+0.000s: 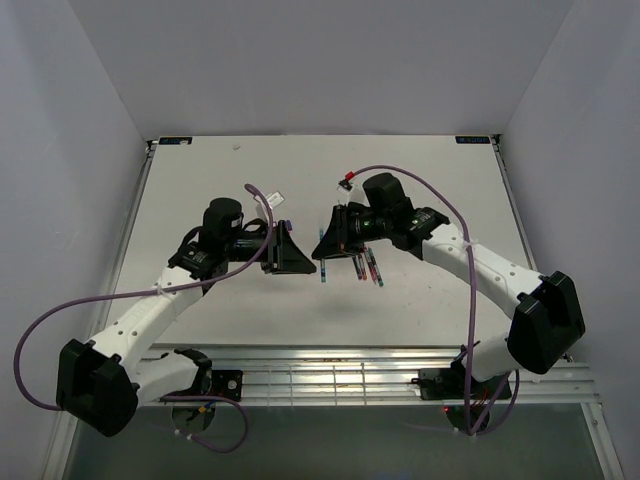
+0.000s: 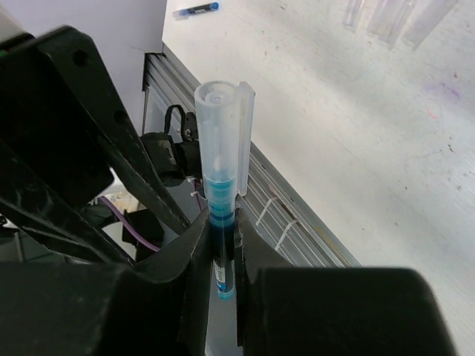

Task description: Open the pen caps

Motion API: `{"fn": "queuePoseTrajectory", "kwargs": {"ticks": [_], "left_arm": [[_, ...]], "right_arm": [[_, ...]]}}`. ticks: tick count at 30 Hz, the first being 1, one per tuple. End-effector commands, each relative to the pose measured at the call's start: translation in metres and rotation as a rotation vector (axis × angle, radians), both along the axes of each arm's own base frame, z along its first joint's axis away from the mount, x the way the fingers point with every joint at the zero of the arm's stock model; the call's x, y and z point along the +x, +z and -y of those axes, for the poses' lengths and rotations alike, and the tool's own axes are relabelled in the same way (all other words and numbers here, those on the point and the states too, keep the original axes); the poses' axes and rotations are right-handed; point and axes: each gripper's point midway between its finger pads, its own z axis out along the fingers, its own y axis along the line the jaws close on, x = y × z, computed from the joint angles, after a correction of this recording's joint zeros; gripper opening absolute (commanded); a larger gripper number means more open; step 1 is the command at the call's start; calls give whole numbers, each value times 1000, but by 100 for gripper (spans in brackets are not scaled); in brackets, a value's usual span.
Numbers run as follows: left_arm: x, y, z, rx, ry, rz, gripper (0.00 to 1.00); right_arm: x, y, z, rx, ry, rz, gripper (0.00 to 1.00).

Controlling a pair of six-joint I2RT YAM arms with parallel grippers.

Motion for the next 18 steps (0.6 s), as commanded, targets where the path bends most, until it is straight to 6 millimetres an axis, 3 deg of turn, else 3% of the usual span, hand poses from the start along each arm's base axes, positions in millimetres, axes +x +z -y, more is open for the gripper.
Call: {"fn": "queuePoseTrajectory", "kwargs": {"ticks": [1,8,18], "left_arm": [[4,13,-2,4,37,63,47],[25,4,0,73,105,0,48],[38,16,11,24,104,-32,48]], "right_arm": [[-12,2,17,-35,13,69,8],[-37,-2,27,-30,35,66,8],[-59,-5,14,-19,115,53,8]]}}
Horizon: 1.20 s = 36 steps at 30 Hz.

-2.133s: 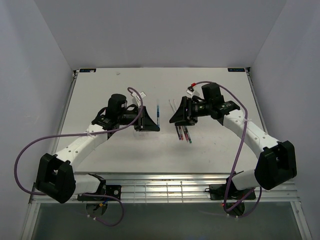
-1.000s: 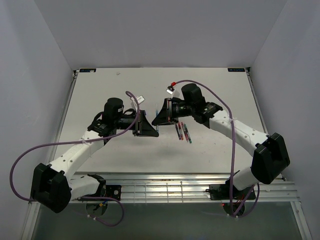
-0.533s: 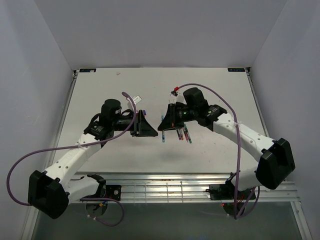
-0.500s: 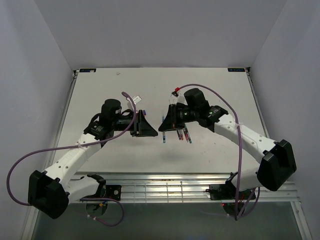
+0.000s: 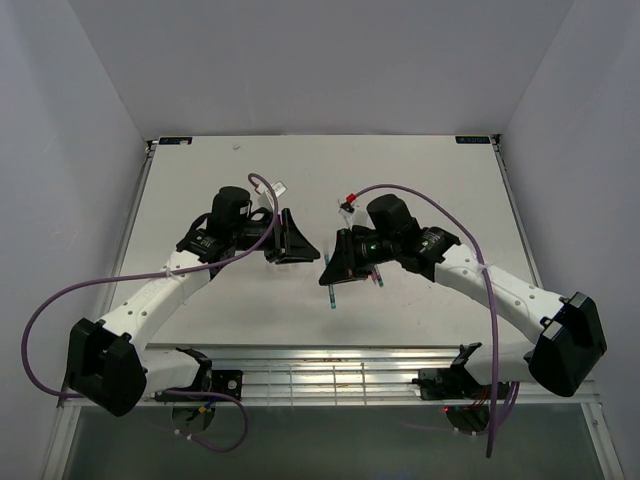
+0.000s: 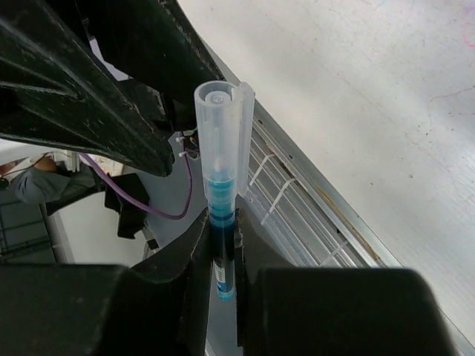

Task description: Open the pen caps

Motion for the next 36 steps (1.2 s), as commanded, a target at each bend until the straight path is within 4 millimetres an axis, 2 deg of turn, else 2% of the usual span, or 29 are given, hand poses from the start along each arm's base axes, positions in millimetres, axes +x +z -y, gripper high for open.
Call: {"fn": "queuePoseTrajectory", "kwargs": {"ticks": [1,9,25,32,36], "left_arm": [[4,24,6,-54,-3,40,48],[1,22,6,-72,1,11,48],[1,4,3,-36,50,-42,49],[0,1,2,-19,55,-50,44],[1,1,3,-17,50,-59,35]], "right_arm": [[-5,7,-6,26,42,32,8],[-7,6,-12,30,59,28,8],[-12,13,-31,46,96,33,8],[-9,13,-29,30,74,54,8],[-8,13,-30,29,71,52,8]]}}
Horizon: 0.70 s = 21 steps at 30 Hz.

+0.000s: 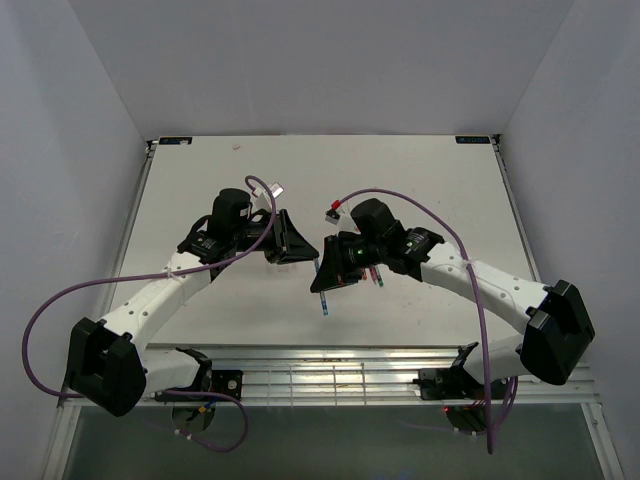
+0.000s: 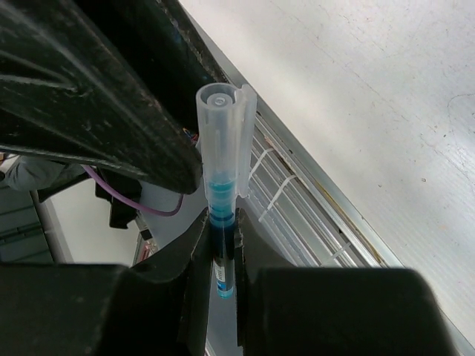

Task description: Open the pen caps

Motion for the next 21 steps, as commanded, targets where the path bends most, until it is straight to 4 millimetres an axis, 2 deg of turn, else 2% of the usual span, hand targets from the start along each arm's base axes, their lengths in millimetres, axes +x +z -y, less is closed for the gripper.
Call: {"fn": "queuePoseTrajectory", "kwargs": {"ticks": [1,6,12,21], "left_arm": [[-4,3,2,-4,-17,9,33],[-2,2,3,10,-12,2,31],[0,-4,2,39,6,-14,38],[1,-10,1,65,22,-28,40]], "right_arm": [[6,29,-11,70,11,71,8],[9,31,-12,66,10,83,8],[12,30,-14,50,8,87,8],[11,26,-14,41,14,81,8]]}}
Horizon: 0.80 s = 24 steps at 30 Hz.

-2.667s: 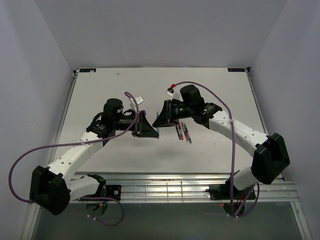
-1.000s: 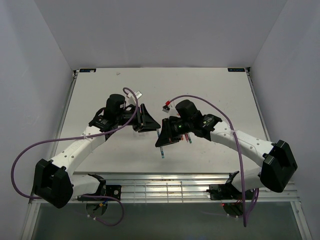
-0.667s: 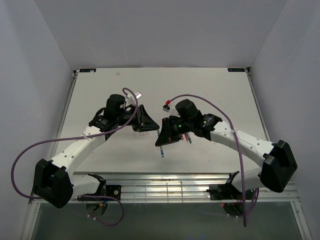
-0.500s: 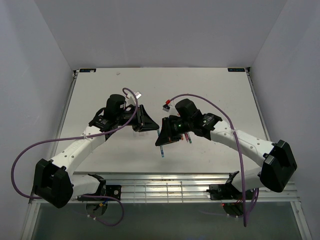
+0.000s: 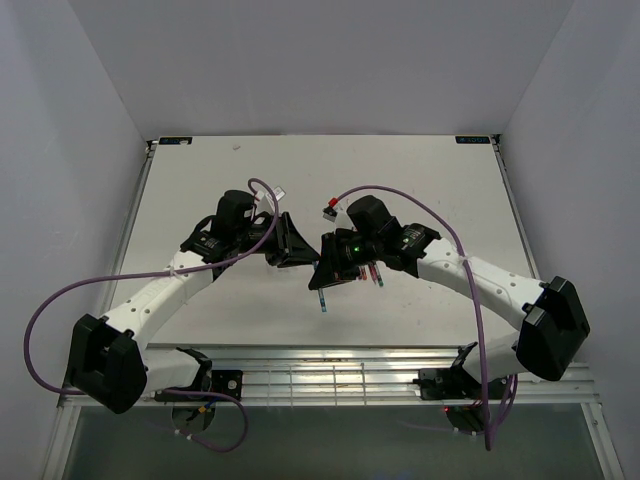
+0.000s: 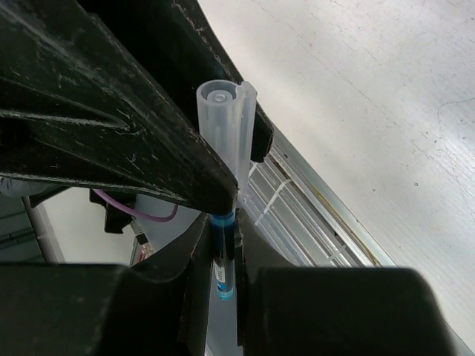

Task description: Open the pen caps

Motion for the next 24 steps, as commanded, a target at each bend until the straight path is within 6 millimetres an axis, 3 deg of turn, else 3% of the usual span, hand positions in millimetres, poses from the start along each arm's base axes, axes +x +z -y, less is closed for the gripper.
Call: {"fn": "queuePoseTrajectory", "kwargs": {"ticks": [1,4,11,15,21,22,24], "left_arm": [[3,2,0,23,10,12,39],[4,2,0,26,17,11,37],[10,3,-3,45,75,1,17],[15,-1,-5,72,116,-43,0],[27,-2,-8,124,203,-131,0],[28,-5,-9,145,215,-151,0],[29,-6,-10,163,224,-173,0]], "right_arm": [[5,22,-10,60,26,63,8],[3,19,-8,55,27,55,8],[3,14,-7,43,24,55,8],[5,5,-1,-15,11,69,8],[20,-4,15,-152,-52,164,8],[28,-15,29,-250,-101,188,8],[34,-11,36,-330,-111,265,8]]}}
